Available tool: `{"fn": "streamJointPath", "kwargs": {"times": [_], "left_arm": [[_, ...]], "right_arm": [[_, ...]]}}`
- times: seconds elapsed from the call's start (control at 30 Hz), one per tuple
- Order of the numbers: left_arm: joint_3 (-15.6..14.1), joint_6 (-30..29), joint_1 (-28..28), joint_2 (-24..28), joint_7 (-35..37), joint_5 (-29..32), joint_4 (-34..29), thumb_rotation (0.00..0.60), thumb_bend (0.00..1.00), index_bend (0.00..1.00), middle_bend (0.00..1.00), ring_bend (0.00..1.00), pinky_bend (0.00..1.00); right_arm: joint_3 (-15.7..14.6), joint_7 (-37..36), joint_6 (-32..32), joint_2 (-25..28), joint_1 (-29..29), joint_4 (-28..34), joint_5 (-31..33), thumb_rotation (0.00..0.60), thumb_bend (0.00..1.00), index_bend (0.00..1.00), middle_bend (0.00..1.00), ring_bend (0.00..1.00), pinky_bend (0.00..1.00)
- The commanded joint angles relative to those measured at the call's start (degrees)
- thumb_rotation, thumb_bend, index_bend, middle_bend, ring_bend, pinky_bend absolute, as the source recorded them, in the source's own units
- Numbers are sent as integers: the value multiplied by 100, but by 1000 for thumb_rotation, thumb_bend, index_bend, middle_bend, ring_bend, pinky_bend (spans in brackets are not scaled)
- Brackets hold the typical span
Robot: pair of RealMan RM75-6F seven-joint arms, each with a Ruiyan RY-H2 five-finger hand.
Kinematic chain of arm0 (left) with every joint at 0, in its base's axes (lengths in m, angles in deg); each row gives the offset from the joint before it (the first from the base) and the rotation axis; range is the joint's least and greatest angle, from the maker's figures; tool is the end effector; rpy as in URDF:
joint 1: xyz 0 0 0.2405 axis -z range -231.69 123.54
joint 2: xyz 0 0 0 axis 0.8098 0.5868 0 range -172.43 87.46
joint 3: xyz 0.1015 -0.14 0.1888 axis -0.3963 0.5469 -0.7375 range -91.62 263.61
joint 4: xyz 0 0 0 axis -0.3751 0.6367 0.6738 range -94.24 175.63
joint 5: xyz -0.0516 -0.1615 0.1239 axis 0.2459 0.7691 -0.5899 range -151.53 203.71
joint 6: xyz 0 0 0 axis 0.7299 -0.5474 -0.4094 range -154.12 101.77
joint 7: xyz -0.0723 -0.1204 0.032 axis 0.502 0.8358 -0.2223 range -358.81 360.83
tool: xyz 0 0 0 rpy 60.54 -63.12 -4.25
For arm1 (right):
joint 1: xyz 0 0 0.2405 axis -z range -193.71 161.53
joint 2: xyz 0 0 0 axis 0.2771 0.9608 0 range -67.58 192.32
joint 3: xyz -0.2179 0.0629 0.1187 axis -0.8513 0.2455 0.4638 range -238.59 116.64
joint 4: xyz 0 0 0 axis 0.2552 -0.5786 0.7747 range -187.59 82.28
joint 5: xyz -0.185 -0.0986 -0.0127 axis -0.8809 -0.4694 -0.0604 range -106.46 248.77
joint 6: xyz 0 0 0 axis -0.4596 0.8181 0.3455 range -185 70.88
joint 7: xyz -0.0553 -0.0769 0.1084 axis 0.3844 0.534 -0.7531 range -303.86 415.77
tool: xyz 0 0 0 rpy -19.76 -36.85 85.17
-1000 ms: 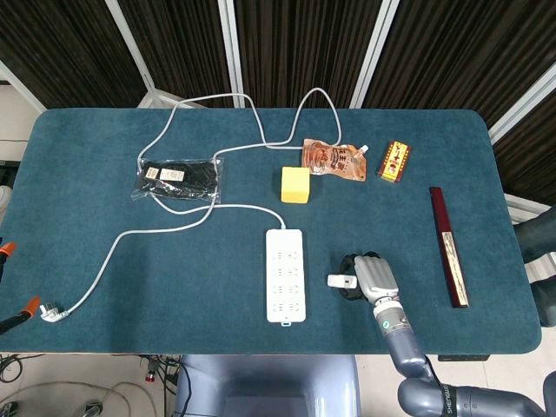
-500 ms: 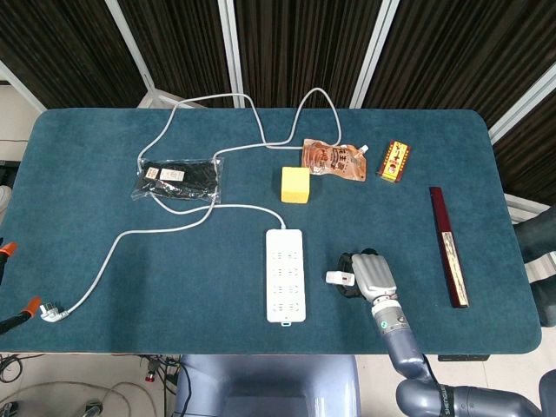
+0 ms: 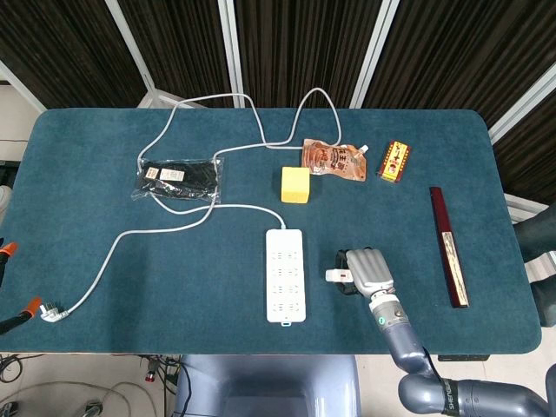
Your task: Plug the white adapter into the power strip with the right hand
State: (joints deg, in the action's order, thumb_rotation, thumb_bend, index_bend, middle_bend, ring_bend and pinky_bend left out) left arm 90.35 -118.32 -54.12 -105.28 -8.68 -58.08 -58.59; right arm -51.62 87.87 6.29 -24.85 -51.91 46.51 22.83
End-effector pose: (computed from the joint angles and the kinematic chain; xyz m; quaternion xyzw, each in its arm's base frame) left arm -0.2995 0.1581 0.1776 -0.5528 -0.3569 -0.3749 0.6530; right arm -0.1681 -0.2953 -0.0101 0.6852 -0.4782 0.3158 0.4496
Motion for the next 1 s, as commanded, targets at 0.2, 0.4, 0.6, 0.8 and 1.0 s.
{"fn": "streamJointPath", "kwargs": {"times": [0.2,0.4,0.6,0.8,1.0], "left_arm": [[-8,12,7,-10,-35,-7,-4,600,170,117,39,0,0],[-12,14,9,-22,-70,-7,-10,600,170,117,39,0,0],[-15,16,11,-23,-76,-13,-7,600,170,116,40,0,0],[-8,12,7,-17,-60,3,-5,600,170,116,40,0,0],[-7,9,6,-14,-52,2,-3,600,171,116,40,0,0]], "right_arm": [[172,491,96,18,-287,155,344,600,588,779,620,756,751],[317,960,172,42,-576,372,679,600,644,779,622,826,821],[530,1463,328,28,-920,661,1334,600,663,779,622,845,827],[783,1787,407,7,-1302,913,2079,600,663,779,629,852,827],[941,2303,213,204,-1796,1101,3234,600,665,779,638,854,827]]}}
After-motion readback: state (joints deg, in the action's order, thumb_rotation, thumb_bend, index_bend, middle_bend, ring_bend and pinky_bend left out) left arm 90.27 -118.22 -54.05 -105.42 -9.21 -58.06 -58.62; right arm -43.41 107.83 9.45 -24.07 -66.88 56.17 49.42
